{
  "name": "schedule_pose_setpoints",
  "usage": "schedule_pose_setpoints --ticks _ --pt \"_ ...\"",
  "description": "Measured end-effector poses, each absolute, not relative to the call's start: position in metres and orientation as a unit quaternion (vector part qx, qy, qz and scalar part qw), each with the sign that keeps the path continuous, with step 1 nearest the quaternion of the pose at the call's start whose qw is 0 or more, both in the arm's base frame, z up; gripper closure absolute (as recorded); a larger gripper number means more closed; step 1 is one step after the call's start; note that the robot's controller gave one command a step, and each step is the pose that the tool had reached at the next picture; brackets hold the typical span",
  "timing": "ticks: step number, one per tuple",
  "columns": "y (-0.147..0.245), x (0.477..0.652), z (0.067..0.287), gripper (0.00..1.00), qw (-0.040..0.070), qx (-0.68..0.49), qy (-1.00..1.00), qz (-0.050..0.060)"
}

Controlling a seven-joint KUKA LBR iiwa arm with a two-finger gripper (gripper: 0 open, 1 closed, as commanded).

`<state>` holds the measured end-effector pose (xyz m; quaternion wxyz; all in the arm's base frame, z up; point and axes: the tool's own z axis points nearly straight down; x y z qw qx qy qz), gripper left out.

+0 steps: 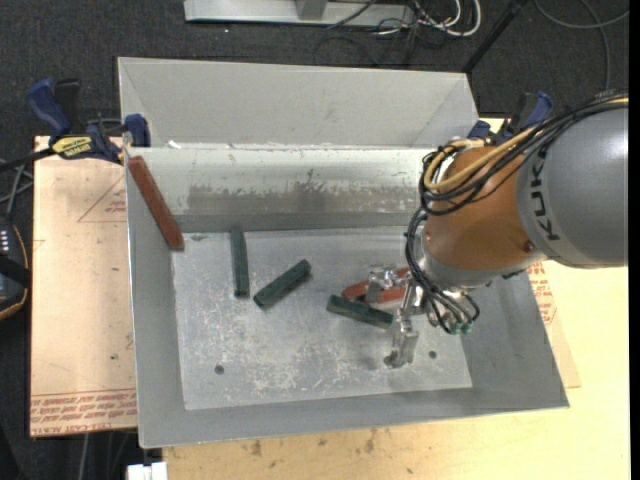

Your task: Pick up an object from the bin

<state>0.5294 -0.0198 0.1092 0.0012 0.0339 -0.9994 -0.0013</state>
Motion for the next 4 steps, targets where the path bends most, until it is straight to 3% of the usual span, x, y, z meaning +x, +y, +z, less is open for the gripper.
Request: schedule_pose_setpoints --ticks 1,2,3,4 --pt "0.011 0.548 0.080 1.00 -0.001 -0.068 -0.998 -0.001" --pt "0.011 0.548 0.080 1.00 -0.001 -0.068 -0.998 -0.001" --pt "0.020 0.545 0.214 1.00 -0.001 -0.062 -0.998 0.000" --pt "0.020 0.545 0.214 0.00 -0.001 -0.062 -0.998 0.000"
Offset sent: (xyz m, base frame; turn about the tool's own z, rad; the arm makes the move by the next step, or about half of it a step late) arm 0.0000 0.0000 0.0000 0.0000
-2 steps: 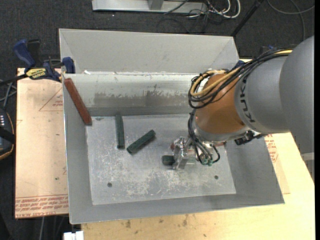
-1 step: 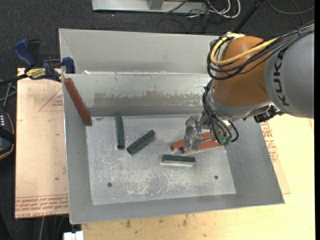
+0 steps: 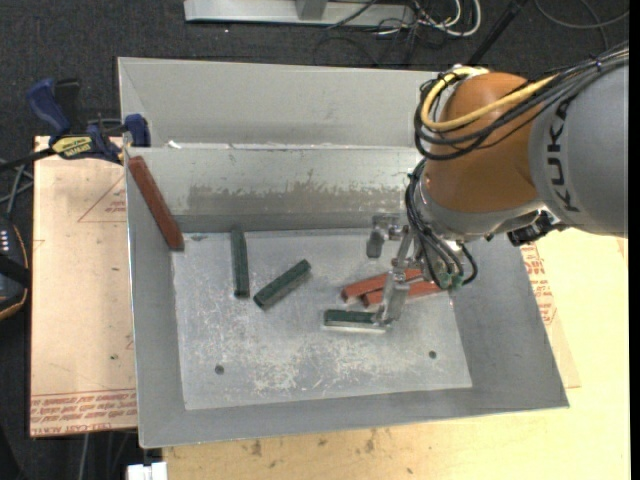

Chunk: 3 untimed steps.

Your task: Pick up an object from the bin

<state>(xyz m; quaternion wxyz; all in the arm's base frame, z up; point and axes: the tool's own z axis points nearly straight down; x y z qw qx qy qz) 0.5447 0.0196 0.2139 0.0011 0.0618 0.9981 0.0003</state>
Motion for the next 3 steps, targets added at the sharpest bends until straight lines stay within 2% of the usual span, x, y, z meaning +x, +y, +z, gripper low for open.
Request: schedule_pose_setpoints --ticks 1,2,3 --pt "0.020 0.545 0.214 0.00 0.001 0.062 0.998 0.000" --pt "0.010 0.561 0.171 0.00 0.005 0.037 0.999 0.001" --pt "0.003 0.548 0.072 1.00 0.001 0.101 0.995 0.001"
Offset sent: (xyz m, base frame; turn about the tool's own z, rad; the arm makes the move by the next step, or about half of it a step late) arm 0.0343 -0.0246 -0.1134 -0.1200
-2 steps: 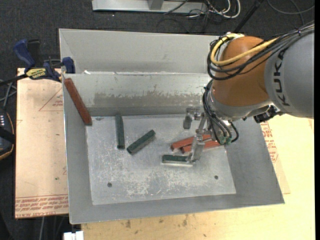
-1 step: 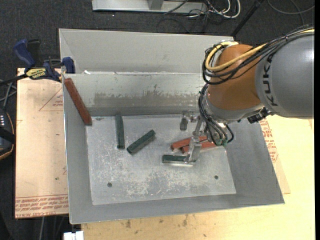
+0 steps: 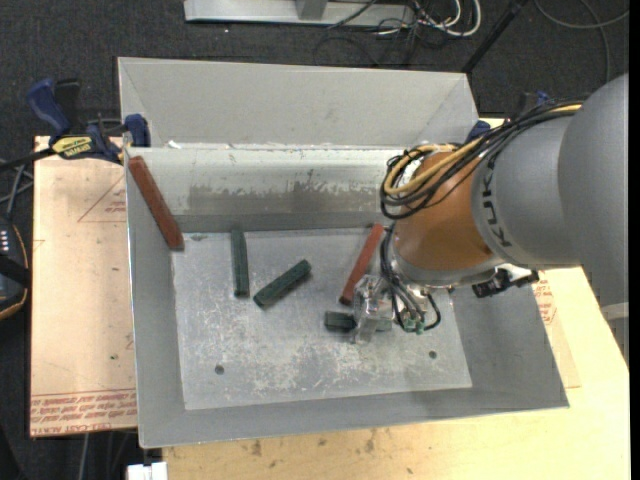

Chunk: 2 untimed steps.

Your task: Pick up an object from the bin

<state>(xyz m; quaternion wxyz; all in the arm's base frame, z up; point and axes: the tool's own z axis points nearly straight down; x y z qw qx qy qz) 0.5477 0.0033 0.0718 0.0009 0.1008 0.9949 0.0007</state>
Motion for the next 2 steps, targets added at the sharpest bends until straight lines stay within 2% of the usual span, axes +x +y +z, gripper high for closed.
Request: schedule_pose_setpoints --ticks 1,2 --pt "0.003 0.548 0.072 1.00 0.001 0.101 0.995 0.001" --pt "0.026 0.522 0.174 1.00 0.000 0.108 0.994 0.000"
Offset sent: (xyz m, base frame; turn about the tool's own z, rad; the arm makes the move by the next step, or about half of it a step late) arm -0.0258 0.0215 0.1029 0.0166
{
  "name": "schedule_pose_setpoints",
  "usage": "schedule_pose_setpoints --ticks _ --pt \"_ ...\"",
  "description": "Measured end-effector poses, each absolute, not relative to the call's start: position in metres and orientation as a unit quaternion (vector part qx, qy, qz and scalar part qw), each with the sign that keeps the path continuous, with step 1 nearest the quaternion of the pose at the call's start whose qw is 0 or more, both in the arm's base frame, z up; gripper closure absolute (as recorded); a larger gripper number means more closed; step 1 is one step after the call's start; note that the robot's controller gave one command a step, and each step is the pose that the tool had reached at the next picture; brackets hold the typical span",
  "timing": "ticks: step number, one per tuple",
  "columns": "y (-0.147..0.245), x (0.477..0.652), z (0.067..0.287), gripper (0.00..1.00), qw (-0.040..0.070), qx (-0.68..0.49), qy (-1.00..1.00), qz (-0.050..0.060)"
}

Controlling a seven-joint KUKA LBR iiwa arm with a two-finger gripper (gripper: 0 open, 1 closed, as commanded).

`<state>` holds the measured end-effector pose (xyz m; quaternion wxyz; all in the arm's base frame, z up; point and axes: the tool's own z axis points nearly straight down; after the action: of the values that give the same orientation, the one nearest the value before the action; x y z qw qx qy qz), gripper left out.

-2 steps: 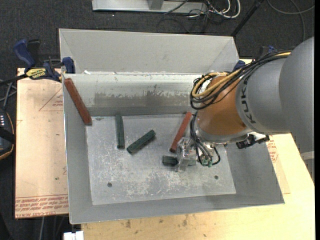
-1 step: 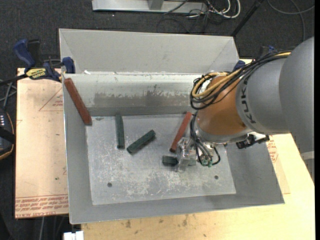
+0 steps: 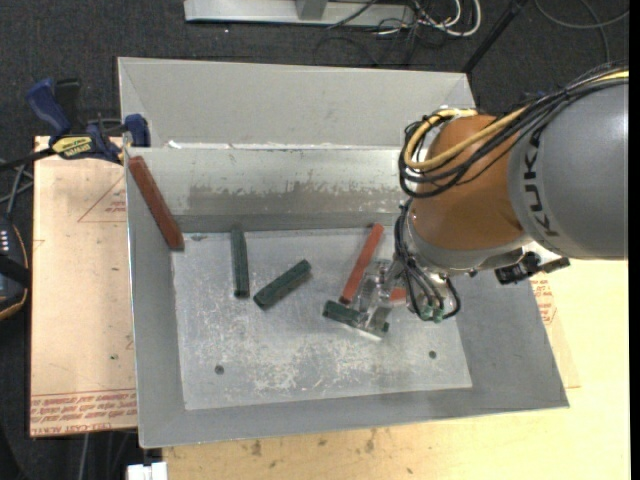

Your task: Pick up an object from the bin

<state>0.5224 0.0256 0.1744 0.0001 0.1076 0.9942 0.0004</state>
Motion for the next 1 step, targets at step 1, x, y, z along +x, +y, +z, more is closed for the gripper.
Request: schedule_pose_setpoints --ticks 1 --pt "0.0255 0.5224 0.1744 1.00 0.000 0.108 0.994 0.000"
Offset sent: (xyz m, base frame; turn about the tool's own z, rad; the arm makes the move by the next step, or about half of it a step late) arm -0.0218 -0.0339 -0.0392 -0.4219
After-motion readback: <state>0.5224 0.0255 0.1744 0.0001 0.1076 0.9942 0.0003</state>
